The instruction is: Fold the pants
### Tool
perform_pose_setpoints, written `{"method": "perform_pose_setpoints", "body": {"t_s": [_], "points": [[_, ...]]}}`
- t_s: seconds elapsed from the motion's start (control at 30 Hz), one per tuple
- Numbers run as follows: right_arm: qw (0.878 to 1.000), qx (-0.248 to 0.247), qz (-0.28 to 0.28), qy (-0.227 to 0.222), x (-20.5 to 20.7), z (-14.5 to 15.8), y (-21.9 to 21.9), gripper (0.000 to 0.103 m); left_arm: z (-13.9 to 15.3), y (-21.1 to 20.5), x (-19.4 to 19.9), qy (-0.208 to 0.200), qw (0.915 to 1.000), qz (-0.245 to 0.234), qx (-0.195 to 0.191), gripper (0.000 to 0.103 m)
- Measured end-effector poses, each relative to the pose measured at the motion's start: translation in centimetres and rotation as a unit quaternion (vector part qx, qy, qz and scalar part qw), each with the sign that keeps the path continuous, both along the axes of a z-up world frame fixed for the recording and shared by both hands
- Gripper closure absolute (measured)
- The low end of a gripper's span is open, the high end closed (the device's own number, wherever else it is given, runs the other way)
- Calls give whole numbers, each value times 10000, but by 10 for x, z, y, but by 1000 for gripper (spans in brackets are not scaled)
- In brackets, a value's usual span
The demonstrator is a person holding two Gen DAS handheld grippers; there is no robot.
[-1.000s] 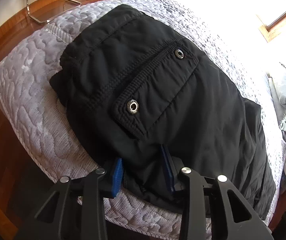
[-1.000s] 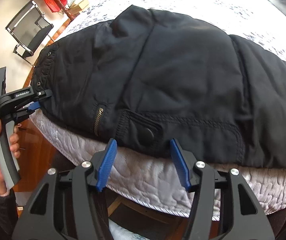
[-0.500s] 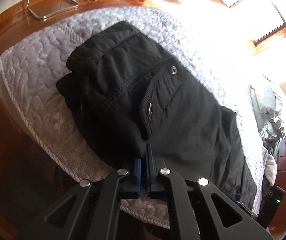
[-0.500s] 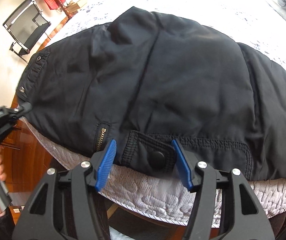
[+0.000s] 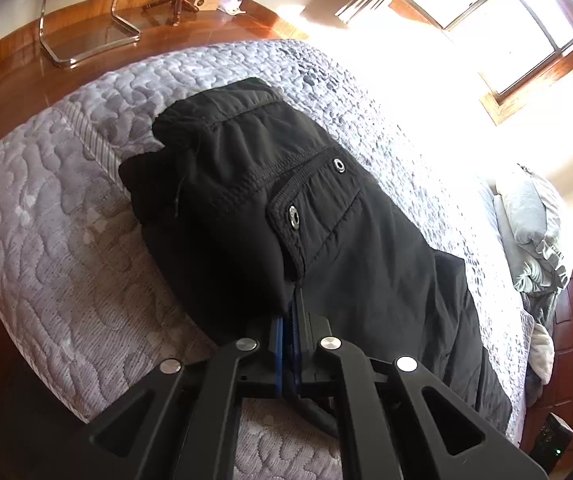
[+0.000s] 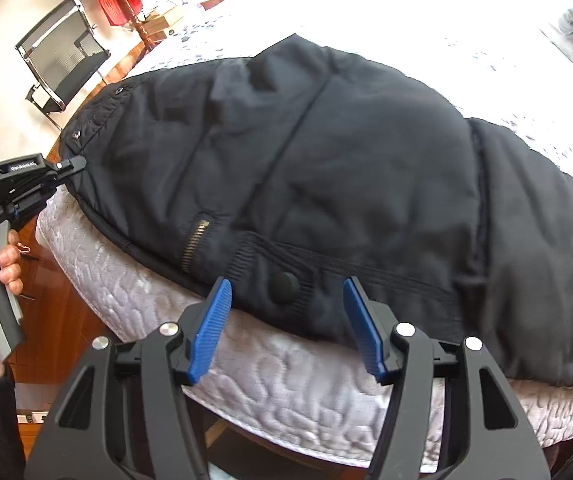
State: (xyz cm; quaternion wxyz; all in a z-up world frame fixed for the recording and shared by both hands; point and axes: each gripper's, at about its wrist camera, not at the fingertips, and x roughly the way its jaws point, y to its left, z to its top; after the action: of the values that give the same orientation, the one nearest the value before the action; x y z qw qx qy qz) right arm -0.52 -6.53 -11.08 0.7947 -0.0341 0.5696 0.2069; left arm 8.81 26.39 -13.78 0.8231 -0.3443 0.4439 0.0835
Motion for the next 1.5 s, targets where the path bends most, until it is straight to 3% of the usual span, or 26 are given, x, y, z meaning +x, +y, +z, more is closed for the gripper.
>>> {"method": "perform_pose_setpoints", "body": {"t_s": [0.07, 0.13, 0.27, 0.37, 0.5, 0.63, 0.73, 0.8, 0.87, 1.07, 1.13, 1.2, 1.27, 1.4, 1.5], "points": [[9998, -149, -148, 17, 4, -8, -13, 44, -14, -4, 2, 117, 9999, 21, -63, 100], [9992, 6, -307, 274, 15, -20, -16, 45, -23, -2, -2, 69, 9997, 84, -205, 100], [9987, 80, -261, 440, 24, -34, -20, 44, -20, -1, -16, -113, 9996, 136, -219, 100], [9989, 79, -142, 447, 26, -40, -12, 32, -4, 0, -15, -389, 9992, 40, -70, 100], [9996, -218, -56, 166, 24, -40, 4, 30, 25, -10, -13, -859, 9962, -165, 21, 100], [9987, 304, -180, 366, 30, -36, -11, 31, 56, -29, 0, -1284, 9908, -415, 135, 100], [9950, 779, -319, 542, 34, -31, -31, 34, 77, -45, 9, -1596, 9846, -676, 238, 100], [9937, 822, -481, 584, 36, -30, -44, 46, 90, -64, 16, -1780, 9788, -952, 350, 100], [9935, 835, -590, 506, 37, -24, -56, 46, 99, -85, 21, -1889, 9733, -1237, 412, 99], [9919, 397, -1186, 245, 32, -13, -112, 45, 118, -162, 35, -2061, 9494, -2278, 650, 98], [9904, 303, -1339, 181, 30, -12, -126, 45, 117, -182, 37, -1993, 9456, -2471, 705, 98], [9884, 313, -1471, 219, 27, -15, -138, 45, 111, -186, 40, -1934, 9479, -2451, 637, 98], [9875, 372, -1514, 217, 28, -13, -146, 45, 104, -174, 43, -1866, 9561, -2202, 512, 98], [9856, 425, -1631, 108, 24, -12, -175, 44, 99, -127, 35, -1847, 9692, -1578, 415, 98], [9778, 390, -2059, 59, 11, -6, -216, 41, 95, -94, 25, -1777, 9758, -1183, 466, 98]]}}
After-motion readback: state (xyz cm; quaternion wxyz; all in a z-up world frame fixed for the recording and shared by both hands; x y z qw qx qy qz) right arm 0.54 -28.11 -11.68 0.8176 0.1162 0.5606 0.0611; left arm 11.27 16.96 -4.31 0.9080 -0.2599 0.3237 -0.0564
